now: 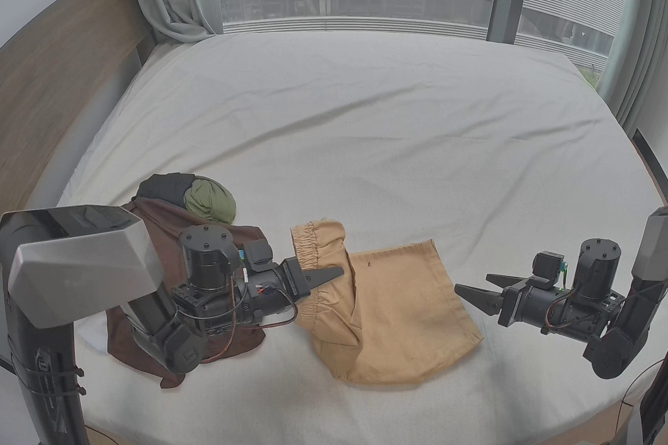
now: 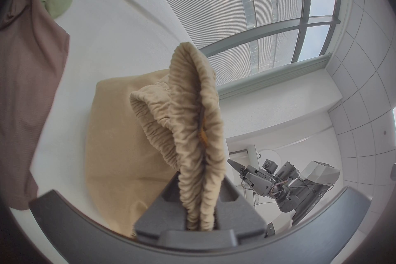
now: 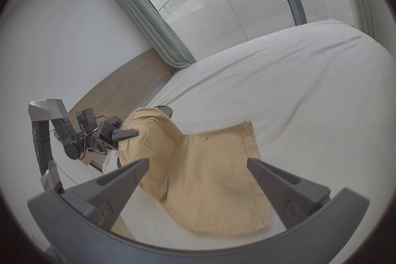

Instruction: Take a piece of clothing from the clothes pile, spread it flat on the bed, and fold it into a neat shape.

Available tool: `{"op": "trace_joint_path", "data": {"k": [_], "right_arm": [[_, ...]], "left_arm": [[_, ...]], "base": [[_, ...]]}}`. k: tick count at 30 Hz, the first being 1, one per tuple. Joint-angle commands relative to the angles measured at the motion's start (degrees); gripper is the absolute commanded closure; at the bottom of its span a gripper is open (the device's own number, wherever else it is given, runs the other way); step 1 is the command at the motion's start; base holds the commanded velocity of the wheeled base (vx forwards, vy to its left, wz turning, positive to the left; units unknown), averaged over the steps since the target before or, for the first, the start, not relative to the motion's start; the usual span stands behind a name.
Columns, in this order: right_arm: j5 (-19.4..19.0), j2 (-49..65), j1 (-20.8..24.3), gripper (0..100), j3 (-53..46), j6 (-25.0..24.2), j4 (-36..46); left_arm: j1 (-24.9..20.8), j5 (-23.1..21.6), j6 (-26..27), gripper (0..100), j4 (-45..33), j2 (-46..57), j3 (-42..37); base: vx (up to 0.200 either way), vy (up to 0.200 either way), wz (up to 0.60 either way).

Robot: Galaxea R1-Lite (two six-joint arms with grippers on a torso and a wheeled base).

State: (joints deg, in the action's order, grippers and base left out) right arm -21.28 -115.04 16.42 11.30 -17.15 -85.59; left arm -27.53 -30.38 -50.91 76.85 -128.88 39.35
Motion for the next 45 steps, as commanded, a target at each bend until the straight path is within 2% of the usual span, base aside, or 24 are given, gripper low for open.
{"op": "trace_joint_path", "data": {"k": [1, 25, 32, 40, 41, 45], "right_arm": [[0.02, -0.09, -0.34, 0, 0.21, 0.01, -0.02], [0.19, 0.26, -3.59, 0, 2.23, 0.01, -0.37], [0.19, 0.35, -4.64, 0, 2.41, 0.10, -0.37], [0.02, 0.43, -4.82, 0, 2.76, 0.01, -0.37], [0.02, 0.43, -4.82, 0, 2.76, 0.01, -0.37], [0.02, 0.43, -4.82, 0, 2.76, 0.01, -0.37]], "left_arm": [[-1.74, 0.32, -0.60, 100, -1.44, -1.20, 3.19], [-8.60, 1.29, -1.47, 100, -15.06, -7.79, 19.97], [-10.97, 2.43, -1.47, 100, -22.27, -9.64, 27.01], [-11.41, 2.96, -1.47, 100, -22.80, -11.75, 28.50], [-11.41, 3.04, -1.47, 0, -22.71, -11.83, 28.50], [-11.23, 3.13, -1.47, 0, -22.45, -11.83, 28.50]], "base": [[0.000, 0.000, 0.00], [0.000, 0.000, 0.00], [0.000, 0.000, 0.00], [0.000, 0.000, 0.00], [0.000, 0.000, 0.00], [0.000, 0.000, 0.00]]}}
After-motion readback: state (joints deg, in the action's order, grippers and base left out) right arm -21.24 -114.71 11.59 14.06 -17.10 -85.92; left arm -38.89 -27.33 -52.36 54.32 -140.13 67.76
